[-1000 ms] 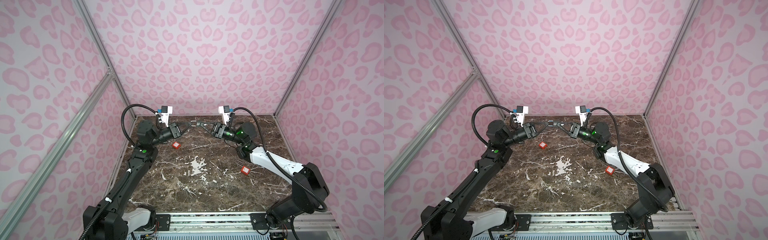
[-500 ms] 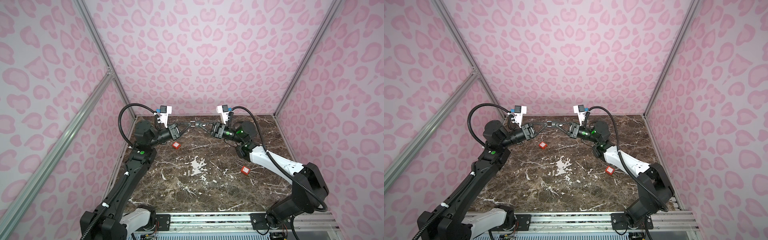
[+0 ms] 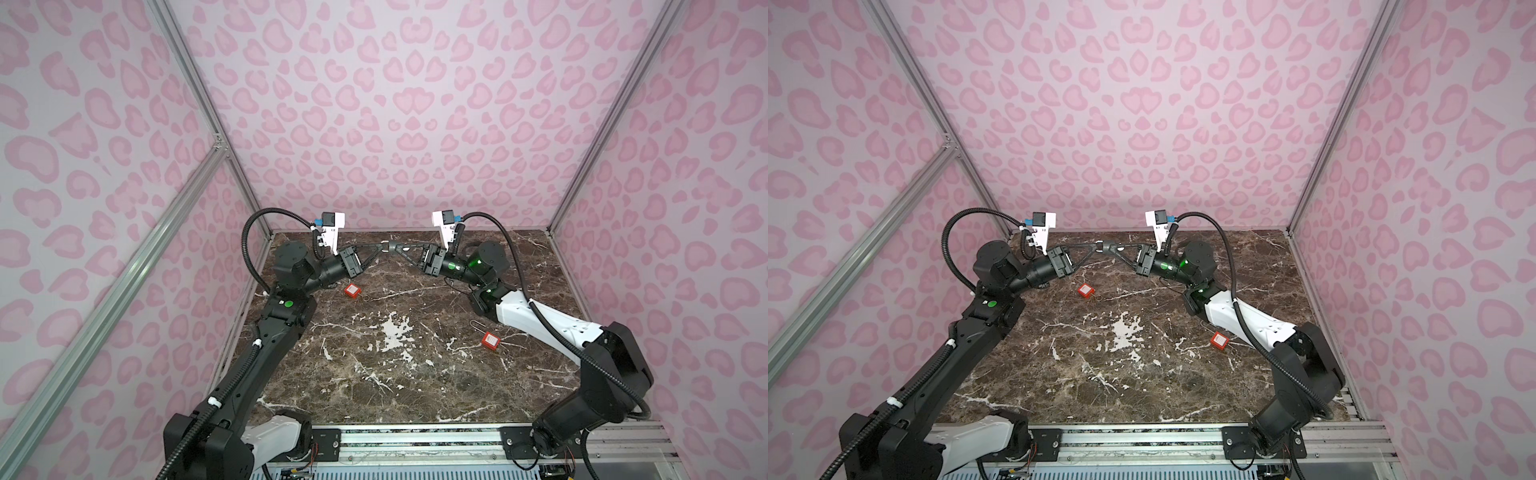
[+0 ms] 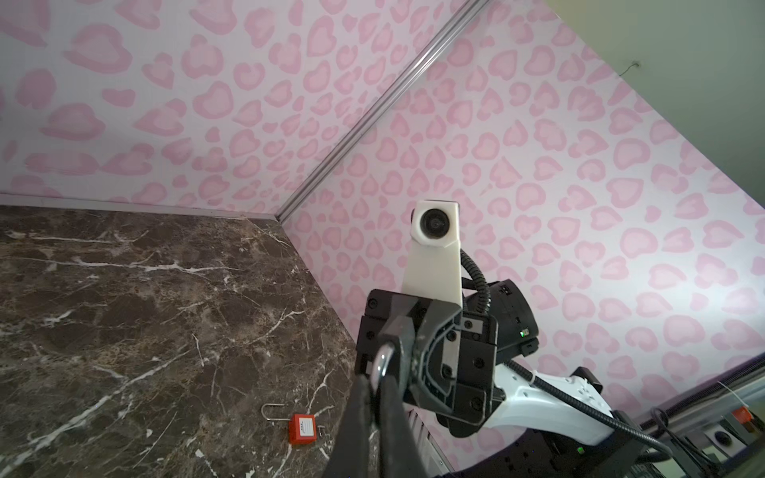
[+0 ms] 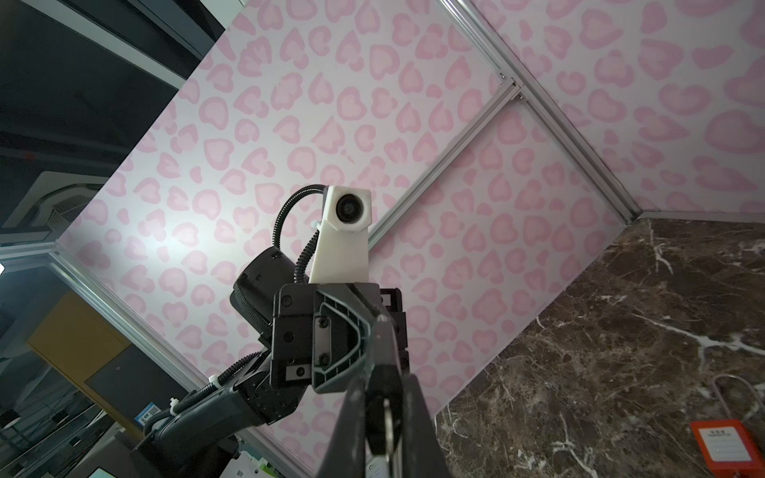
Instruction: Lock with the key
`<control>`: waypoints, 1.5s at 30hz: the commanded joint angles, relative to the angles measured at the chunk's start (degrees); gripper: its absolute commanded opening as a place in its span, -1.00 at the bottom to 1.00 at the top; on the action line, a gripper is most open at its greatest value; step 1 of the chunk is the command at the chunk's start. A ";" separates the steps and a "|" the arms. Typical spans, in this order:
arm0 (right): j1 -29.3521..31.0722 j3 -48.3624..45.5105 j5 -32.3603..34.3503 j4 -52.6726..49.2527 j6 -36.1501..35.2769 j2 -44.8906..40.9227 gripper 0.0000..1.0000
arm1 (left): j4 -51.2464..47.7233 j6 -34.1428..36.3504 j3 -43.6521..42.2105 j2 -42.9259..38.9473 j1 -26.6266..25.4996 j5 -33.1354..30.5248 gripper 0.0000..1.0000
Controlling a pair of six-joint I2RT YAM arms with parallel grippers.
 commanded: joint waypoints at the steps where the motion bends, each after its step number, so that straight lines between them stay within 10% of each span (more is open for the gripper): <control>1: 0.04 -0.69 -7.21 10.74 6.62 1.72 -1.00 | -0.84 0.48 0.38 -0.45 -1.48 6.35 -0.93; 18: -2.73 -4.88 -4.83 7.25 3.05 -1.66 -1.00 | 0.78 -1.67 2.31 0.70 -0.01 6.62 -0.31; 25: -2.04 -3.74 -4.42 9.55 5.04 0.13 -1.00 | 0.50 -1.37 1.99 1.05 -0.19 6.19 -0.42; 32: -1.65 -2.88 -4.08 10.50 5.98 1.12 -1.00 | -0.53 -0.38 0.85 0.31 -0.03 5.55 -0.94; 37: -2.12 -3.78 -4.21 8.05 4.91 -0.36 0.00 | 0.08 -0.48 0.03 -0.43 0.90 5.49 -0.94; 45: -3.94 -6.03 -3.81 1.37 0.68 -3.75 0.15 | 0.57 -0.93 0.25 -0.93 1.38 5.88 -0.94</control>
